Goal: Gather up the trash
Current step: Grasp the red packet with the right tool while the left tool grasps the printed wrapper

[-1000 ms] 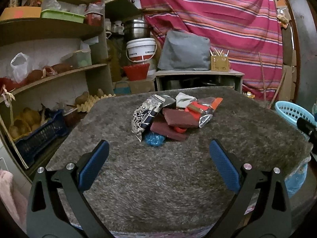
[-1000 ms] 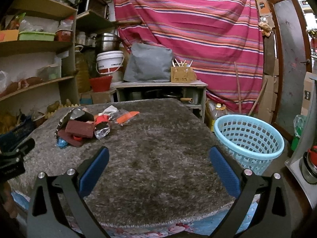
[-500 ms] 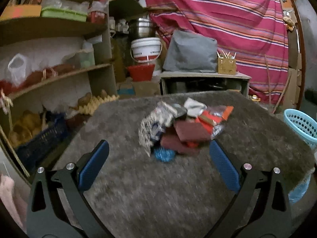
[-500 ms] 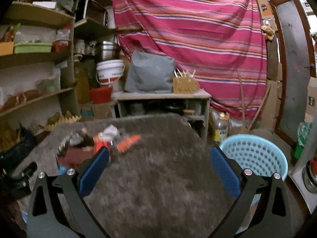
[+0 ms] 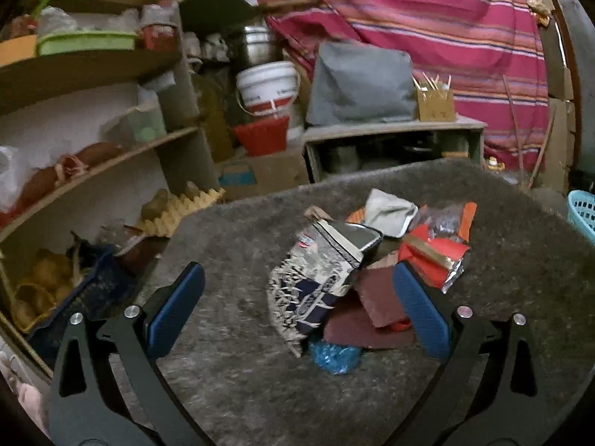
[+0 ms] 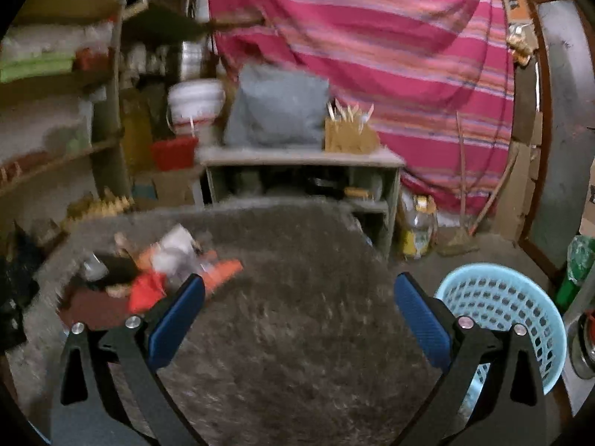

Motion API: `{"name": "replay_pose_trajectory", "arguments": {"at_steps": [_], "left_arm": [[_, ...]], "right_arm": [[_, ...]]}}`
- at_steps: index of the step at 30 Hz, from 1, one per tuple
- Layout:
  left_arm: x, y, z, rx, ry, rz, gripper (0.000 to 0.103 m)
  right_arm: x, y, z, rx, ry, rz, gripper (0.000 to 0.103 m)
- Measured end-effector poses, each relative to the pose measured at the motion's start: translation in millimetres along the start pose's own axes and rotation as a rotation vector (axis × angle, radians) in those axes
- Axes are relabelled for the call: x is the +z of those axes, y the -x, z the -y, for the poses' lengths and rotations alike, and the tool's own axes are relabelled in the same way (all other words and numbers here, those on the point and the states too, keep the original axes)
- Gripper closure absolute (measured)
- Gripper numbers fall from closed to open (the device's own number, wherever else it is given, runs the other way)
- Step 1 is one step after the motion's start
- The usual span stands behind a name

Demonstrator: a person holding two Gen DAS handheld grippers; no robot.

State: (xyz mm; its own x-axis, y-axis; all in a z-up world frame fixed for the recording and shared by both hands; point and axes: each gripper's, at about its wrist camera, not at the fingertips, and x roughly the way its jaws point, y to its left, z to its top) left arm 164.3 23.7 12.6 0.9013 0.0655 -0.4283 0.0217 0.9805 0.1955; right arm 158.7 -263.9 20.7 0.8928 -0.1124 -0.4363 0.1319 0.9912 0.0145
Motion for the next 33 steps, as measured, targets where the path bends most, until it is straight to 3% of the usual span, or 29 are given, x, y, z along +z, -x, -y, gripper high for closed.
{"name": "replay_pose_trajectory", "arguments": {"at_steps": [7,10,12,14,16,20,26,33], "left_arm": [[-2,-32,3,-0.015,-0.005,-0.037,0.006],[-6,-52,2,-0.010,-0.018,-0.087,0.021],[-10,-63,-2,-0.017,-0.016,-0.133,0.036],[-13,-65,-13,-0.061,0.030,-0.152,0.037],[-13,-62,-18,-0.079,0.032,-0.136,0.050],[-12,-54,-23,-0.095,-0.003,-0.125,0.098],[-12,-44,-59,-0.078,0.055,-0.108,0.101],[-21,-45,-99,0.011,0.086,-0.111,0.101]], "right_arm": [[-6,-34,1,-0.048,0.018,-0.133,0.004],[-9,-41,-2,-0.038,0.018,-0.156,0.004],[-10,-42,-8,-0.047,0.043,-0.153,0.004],[-10,-40,-17,-0.052,0.071,-0.135,0.004],[-10,-40,-26,-0.051,0.091,-0.131,0.004],[-7,-38,-50,-0.012,0.121,-0.118,0.004],[-5,-48,-100,0.044,0.193,-0.135,0.004],[-9,-76,-149,0.114,0.246,-0.207,0.007]]}}
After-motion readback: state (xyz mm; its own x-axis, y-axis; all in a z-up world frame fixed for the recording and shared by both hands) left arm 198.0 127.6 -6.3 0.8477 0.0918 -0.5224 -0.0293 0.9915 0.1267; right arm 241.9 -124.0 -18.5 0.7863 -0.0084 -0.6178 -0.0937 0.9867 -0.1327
